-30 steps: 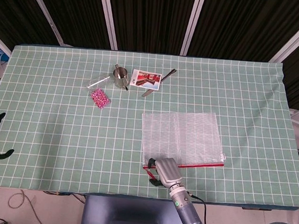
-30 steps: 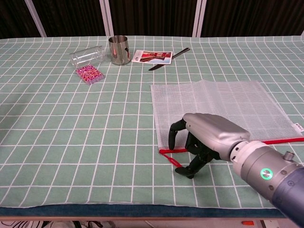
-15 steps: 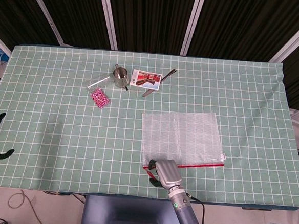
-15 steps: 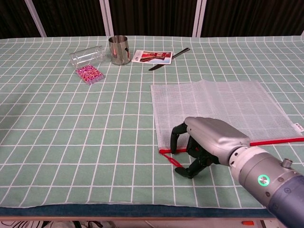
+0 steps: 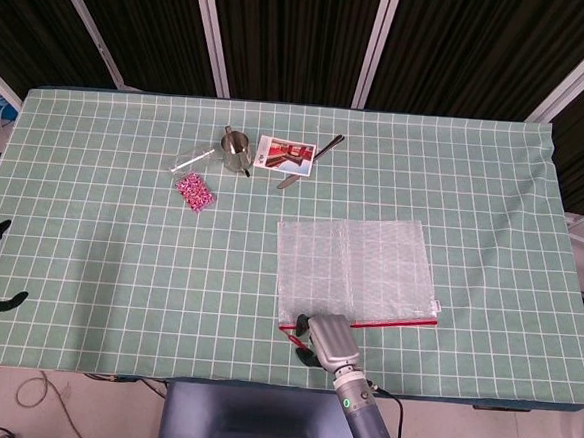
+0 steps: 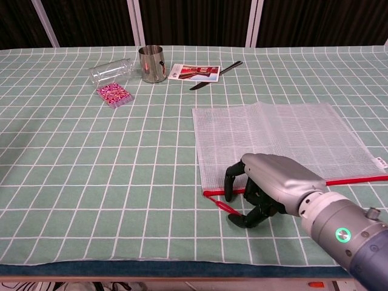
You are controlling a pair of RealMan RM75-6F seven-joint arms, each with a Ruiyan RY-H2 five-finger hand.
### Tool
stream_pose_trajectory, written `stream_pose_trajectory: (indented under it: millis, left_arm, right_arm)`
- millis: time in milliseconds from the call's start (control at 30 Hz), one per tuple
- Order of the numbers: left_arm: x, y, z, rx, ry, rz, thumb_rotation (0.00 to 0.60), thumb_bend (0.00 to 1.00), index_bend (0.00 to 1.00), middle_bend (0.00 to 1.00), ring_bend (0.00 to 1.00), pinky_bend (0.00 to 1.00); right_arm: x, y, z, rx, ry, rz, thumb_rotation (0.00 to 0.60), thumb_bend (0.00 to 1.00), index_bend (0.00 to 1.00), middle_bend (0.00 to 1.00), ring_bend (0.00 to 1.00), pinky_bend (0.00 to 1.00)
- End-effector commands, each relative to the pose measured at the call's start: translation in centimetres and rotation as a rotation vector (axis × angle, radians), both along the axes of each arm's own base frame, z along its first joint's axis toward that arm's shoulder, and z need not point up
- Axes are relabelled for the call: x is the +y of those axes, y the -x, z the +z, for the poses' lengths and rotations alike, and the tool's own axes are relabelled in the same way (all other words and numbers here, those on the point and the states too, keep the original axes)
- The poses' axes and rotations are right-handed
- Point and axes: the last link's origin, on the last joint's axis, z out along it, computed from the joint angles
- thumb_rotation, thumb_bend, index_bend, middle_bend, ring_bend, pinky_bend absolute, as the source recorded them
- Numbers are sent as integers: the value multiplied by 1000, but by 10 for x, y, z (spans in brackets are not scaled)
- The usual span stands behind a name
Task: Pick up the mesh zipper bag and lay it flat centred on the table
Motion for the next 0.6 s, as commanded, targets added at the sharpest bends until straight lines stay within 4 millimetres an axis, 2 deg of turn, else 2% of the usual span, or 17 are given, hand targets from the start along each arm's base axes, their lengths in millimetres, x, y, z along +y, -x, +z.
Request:
stream_pose_trajectory:
  millis: [33, 233, 600]
  left_arm:
    - [0, 0, 0, -2, -1, 0, 600, 33, 0, 0, 0, 0]
    - [0, 0, 0, -7, 0, 4, 600, 33, 0, 0, 0, 0]
    - [0, 0, 1, -10, 0, 3, 600, 33, 0, 0, 0, 0]
  right_arm:
    - [0, 0, -1, 2, -1, -3, 600, 408, 518, 1000, 1000, 917]
    - [1, 2, -1, 13, -4, -8, 600, 472, 518, 1000, 1000, 917]
    - [3, 6, -3, 24, -11, -22, 600, 484, 518, 1000, 1000, 917]
